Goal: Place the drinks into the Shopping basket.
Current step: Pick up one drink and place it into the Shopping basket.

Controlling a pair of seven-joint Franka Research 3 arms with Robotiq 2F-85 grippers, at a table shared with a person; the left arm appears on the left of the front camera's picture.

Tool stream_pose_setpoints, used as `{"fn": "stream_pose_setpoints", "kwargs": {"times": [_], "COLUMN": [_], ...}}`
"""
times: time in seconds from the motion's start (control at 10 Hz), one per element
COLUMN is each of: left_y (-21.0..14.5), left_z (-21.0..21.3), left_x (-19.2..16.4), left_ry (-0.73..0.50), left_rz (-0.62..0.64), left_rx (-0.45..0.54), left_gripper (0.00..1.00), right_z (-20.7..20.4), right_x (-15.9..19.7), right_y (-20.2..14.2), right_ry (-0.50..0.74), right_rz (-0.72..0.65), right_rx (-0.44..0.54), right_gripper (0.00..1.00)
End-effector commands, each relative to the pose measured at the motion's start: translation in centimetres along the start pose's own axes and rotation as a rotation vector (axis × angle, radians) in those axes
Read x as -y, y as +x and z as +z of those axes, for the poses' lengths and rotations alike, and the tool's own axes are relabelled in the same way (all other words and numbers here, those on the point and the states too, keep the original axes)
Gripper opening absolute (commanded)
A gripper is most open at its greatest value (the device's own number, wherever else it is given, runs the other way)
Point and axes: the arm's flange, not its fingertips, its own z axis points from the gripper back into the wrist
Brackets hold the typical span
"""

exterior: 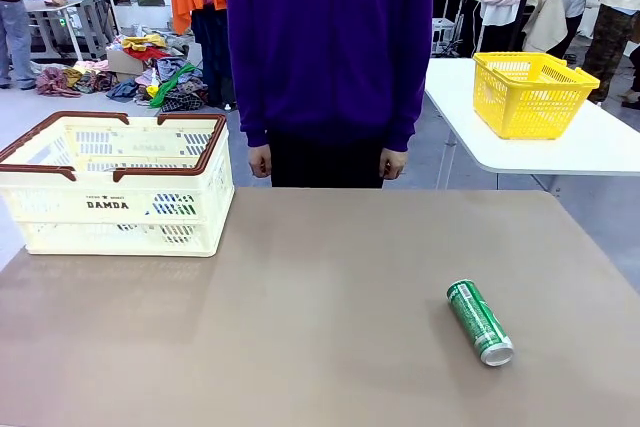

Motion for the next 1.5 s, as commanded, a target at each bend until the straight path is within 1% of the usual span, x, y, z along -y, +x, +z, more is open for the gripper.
{"fn": "stream_pose_setpoints", "kwargs": {"times": [0.0, 0.1, 0.2, 0.3, 0.5, 0.6, 0.7, 0.8, 0.9, 1.0, 1.1, 1.2, 1.3, 1.4], "left_y": [-0.4, -0.4, -0.4, -0.4, -0.4, -0.4, -0.4, -0.4, -0.4, -0.4, -0.4, -0.4, -0.4, -0.4], "left_z": [0.0, 0.0, 0.0, 0.0, 0.0, 0.0, 0.0, 0.0, 0.0, 0.0, 0.0, 0.0, 0.0, 0.0], "left_x": [0.2, 0.2, 0.2, 0.2, 0.2, 0.2, 0.2, 0.2, 0.2, 0.2, 0.2, 0.2, 0.2, 0.2], "left_ry": [-0.001, -0.001, -0.001, -0.001, -0.001, -0.001, -0.001, -0.001, -0.001, -0.001, -0.001, -0.001, -0.001, -0.001], "left_rz": [0.012, 0.012, 0.012, 0.012, 0.012, 0.012, 0.012, 0.012, 0.012, 0.012, 0.012, 0.012, 0.012, 0.012], "left_rx": [-0.009, -0.009, -0.009, -0.009, -0.009, -0.009, -0.009, -0.009, -0.009, -0.009, -0.009, -0.009, -0.009, -0.009], "left_gripper": [1.0, 1.0, 1.0, 1.0, 1.0, 1.0, 1.0, 1.0, 1.0, 1.0, 1.0, 1.0, 1.0, 1.0], "right_z": [-1.8, -5.3, -10.2, -13.9, -20.9, -24.4, -28.1, -30.8, -32.8, -34.1, -34.8, -34.8, -34.6, -34.1], "right_x": [-1.0, -2.9, -4.7, -5.7, -5.5, -5.1, -4.4, -3.6, -2.7, -1.8, -0.5, 0.8, 2.5, 3.4], "right_y": [0.3, 1.9, 4.0, 5.5, 8.4, 9.3, 9.8, 9.9, 9.6, 9.3, 9.0, 9.1, 8.8, 8.4], "right_ry": [-0.066, -0.184, -0.39, -0.516, -0.738, -0.878, -1.059, -1.271, -1.438, -1.511, -1.429, -1.379, -1.33, -1.298], "right_rz": [-0.045, -0.067, -0.126, -0.128, -0.187, -0.187, -0.173, -0.132, -0.064, 0.061, 0.205, 0.282, 0.361, 0.424], "right_rx": [-0.012, -0.069, -0.12, -0.201, -0.294, -0.312, -0.297, -0.269, -0.148, -0.086, -0.079, -0.019, 0.01, 0.044], "right_gripper": [1.0, 1.0, 1.0, 1.0, 1.0, 1.0, 1.0, 1.0, 1.0, 1.0, 1.0, 1.0, 1.0, 1.0]}}
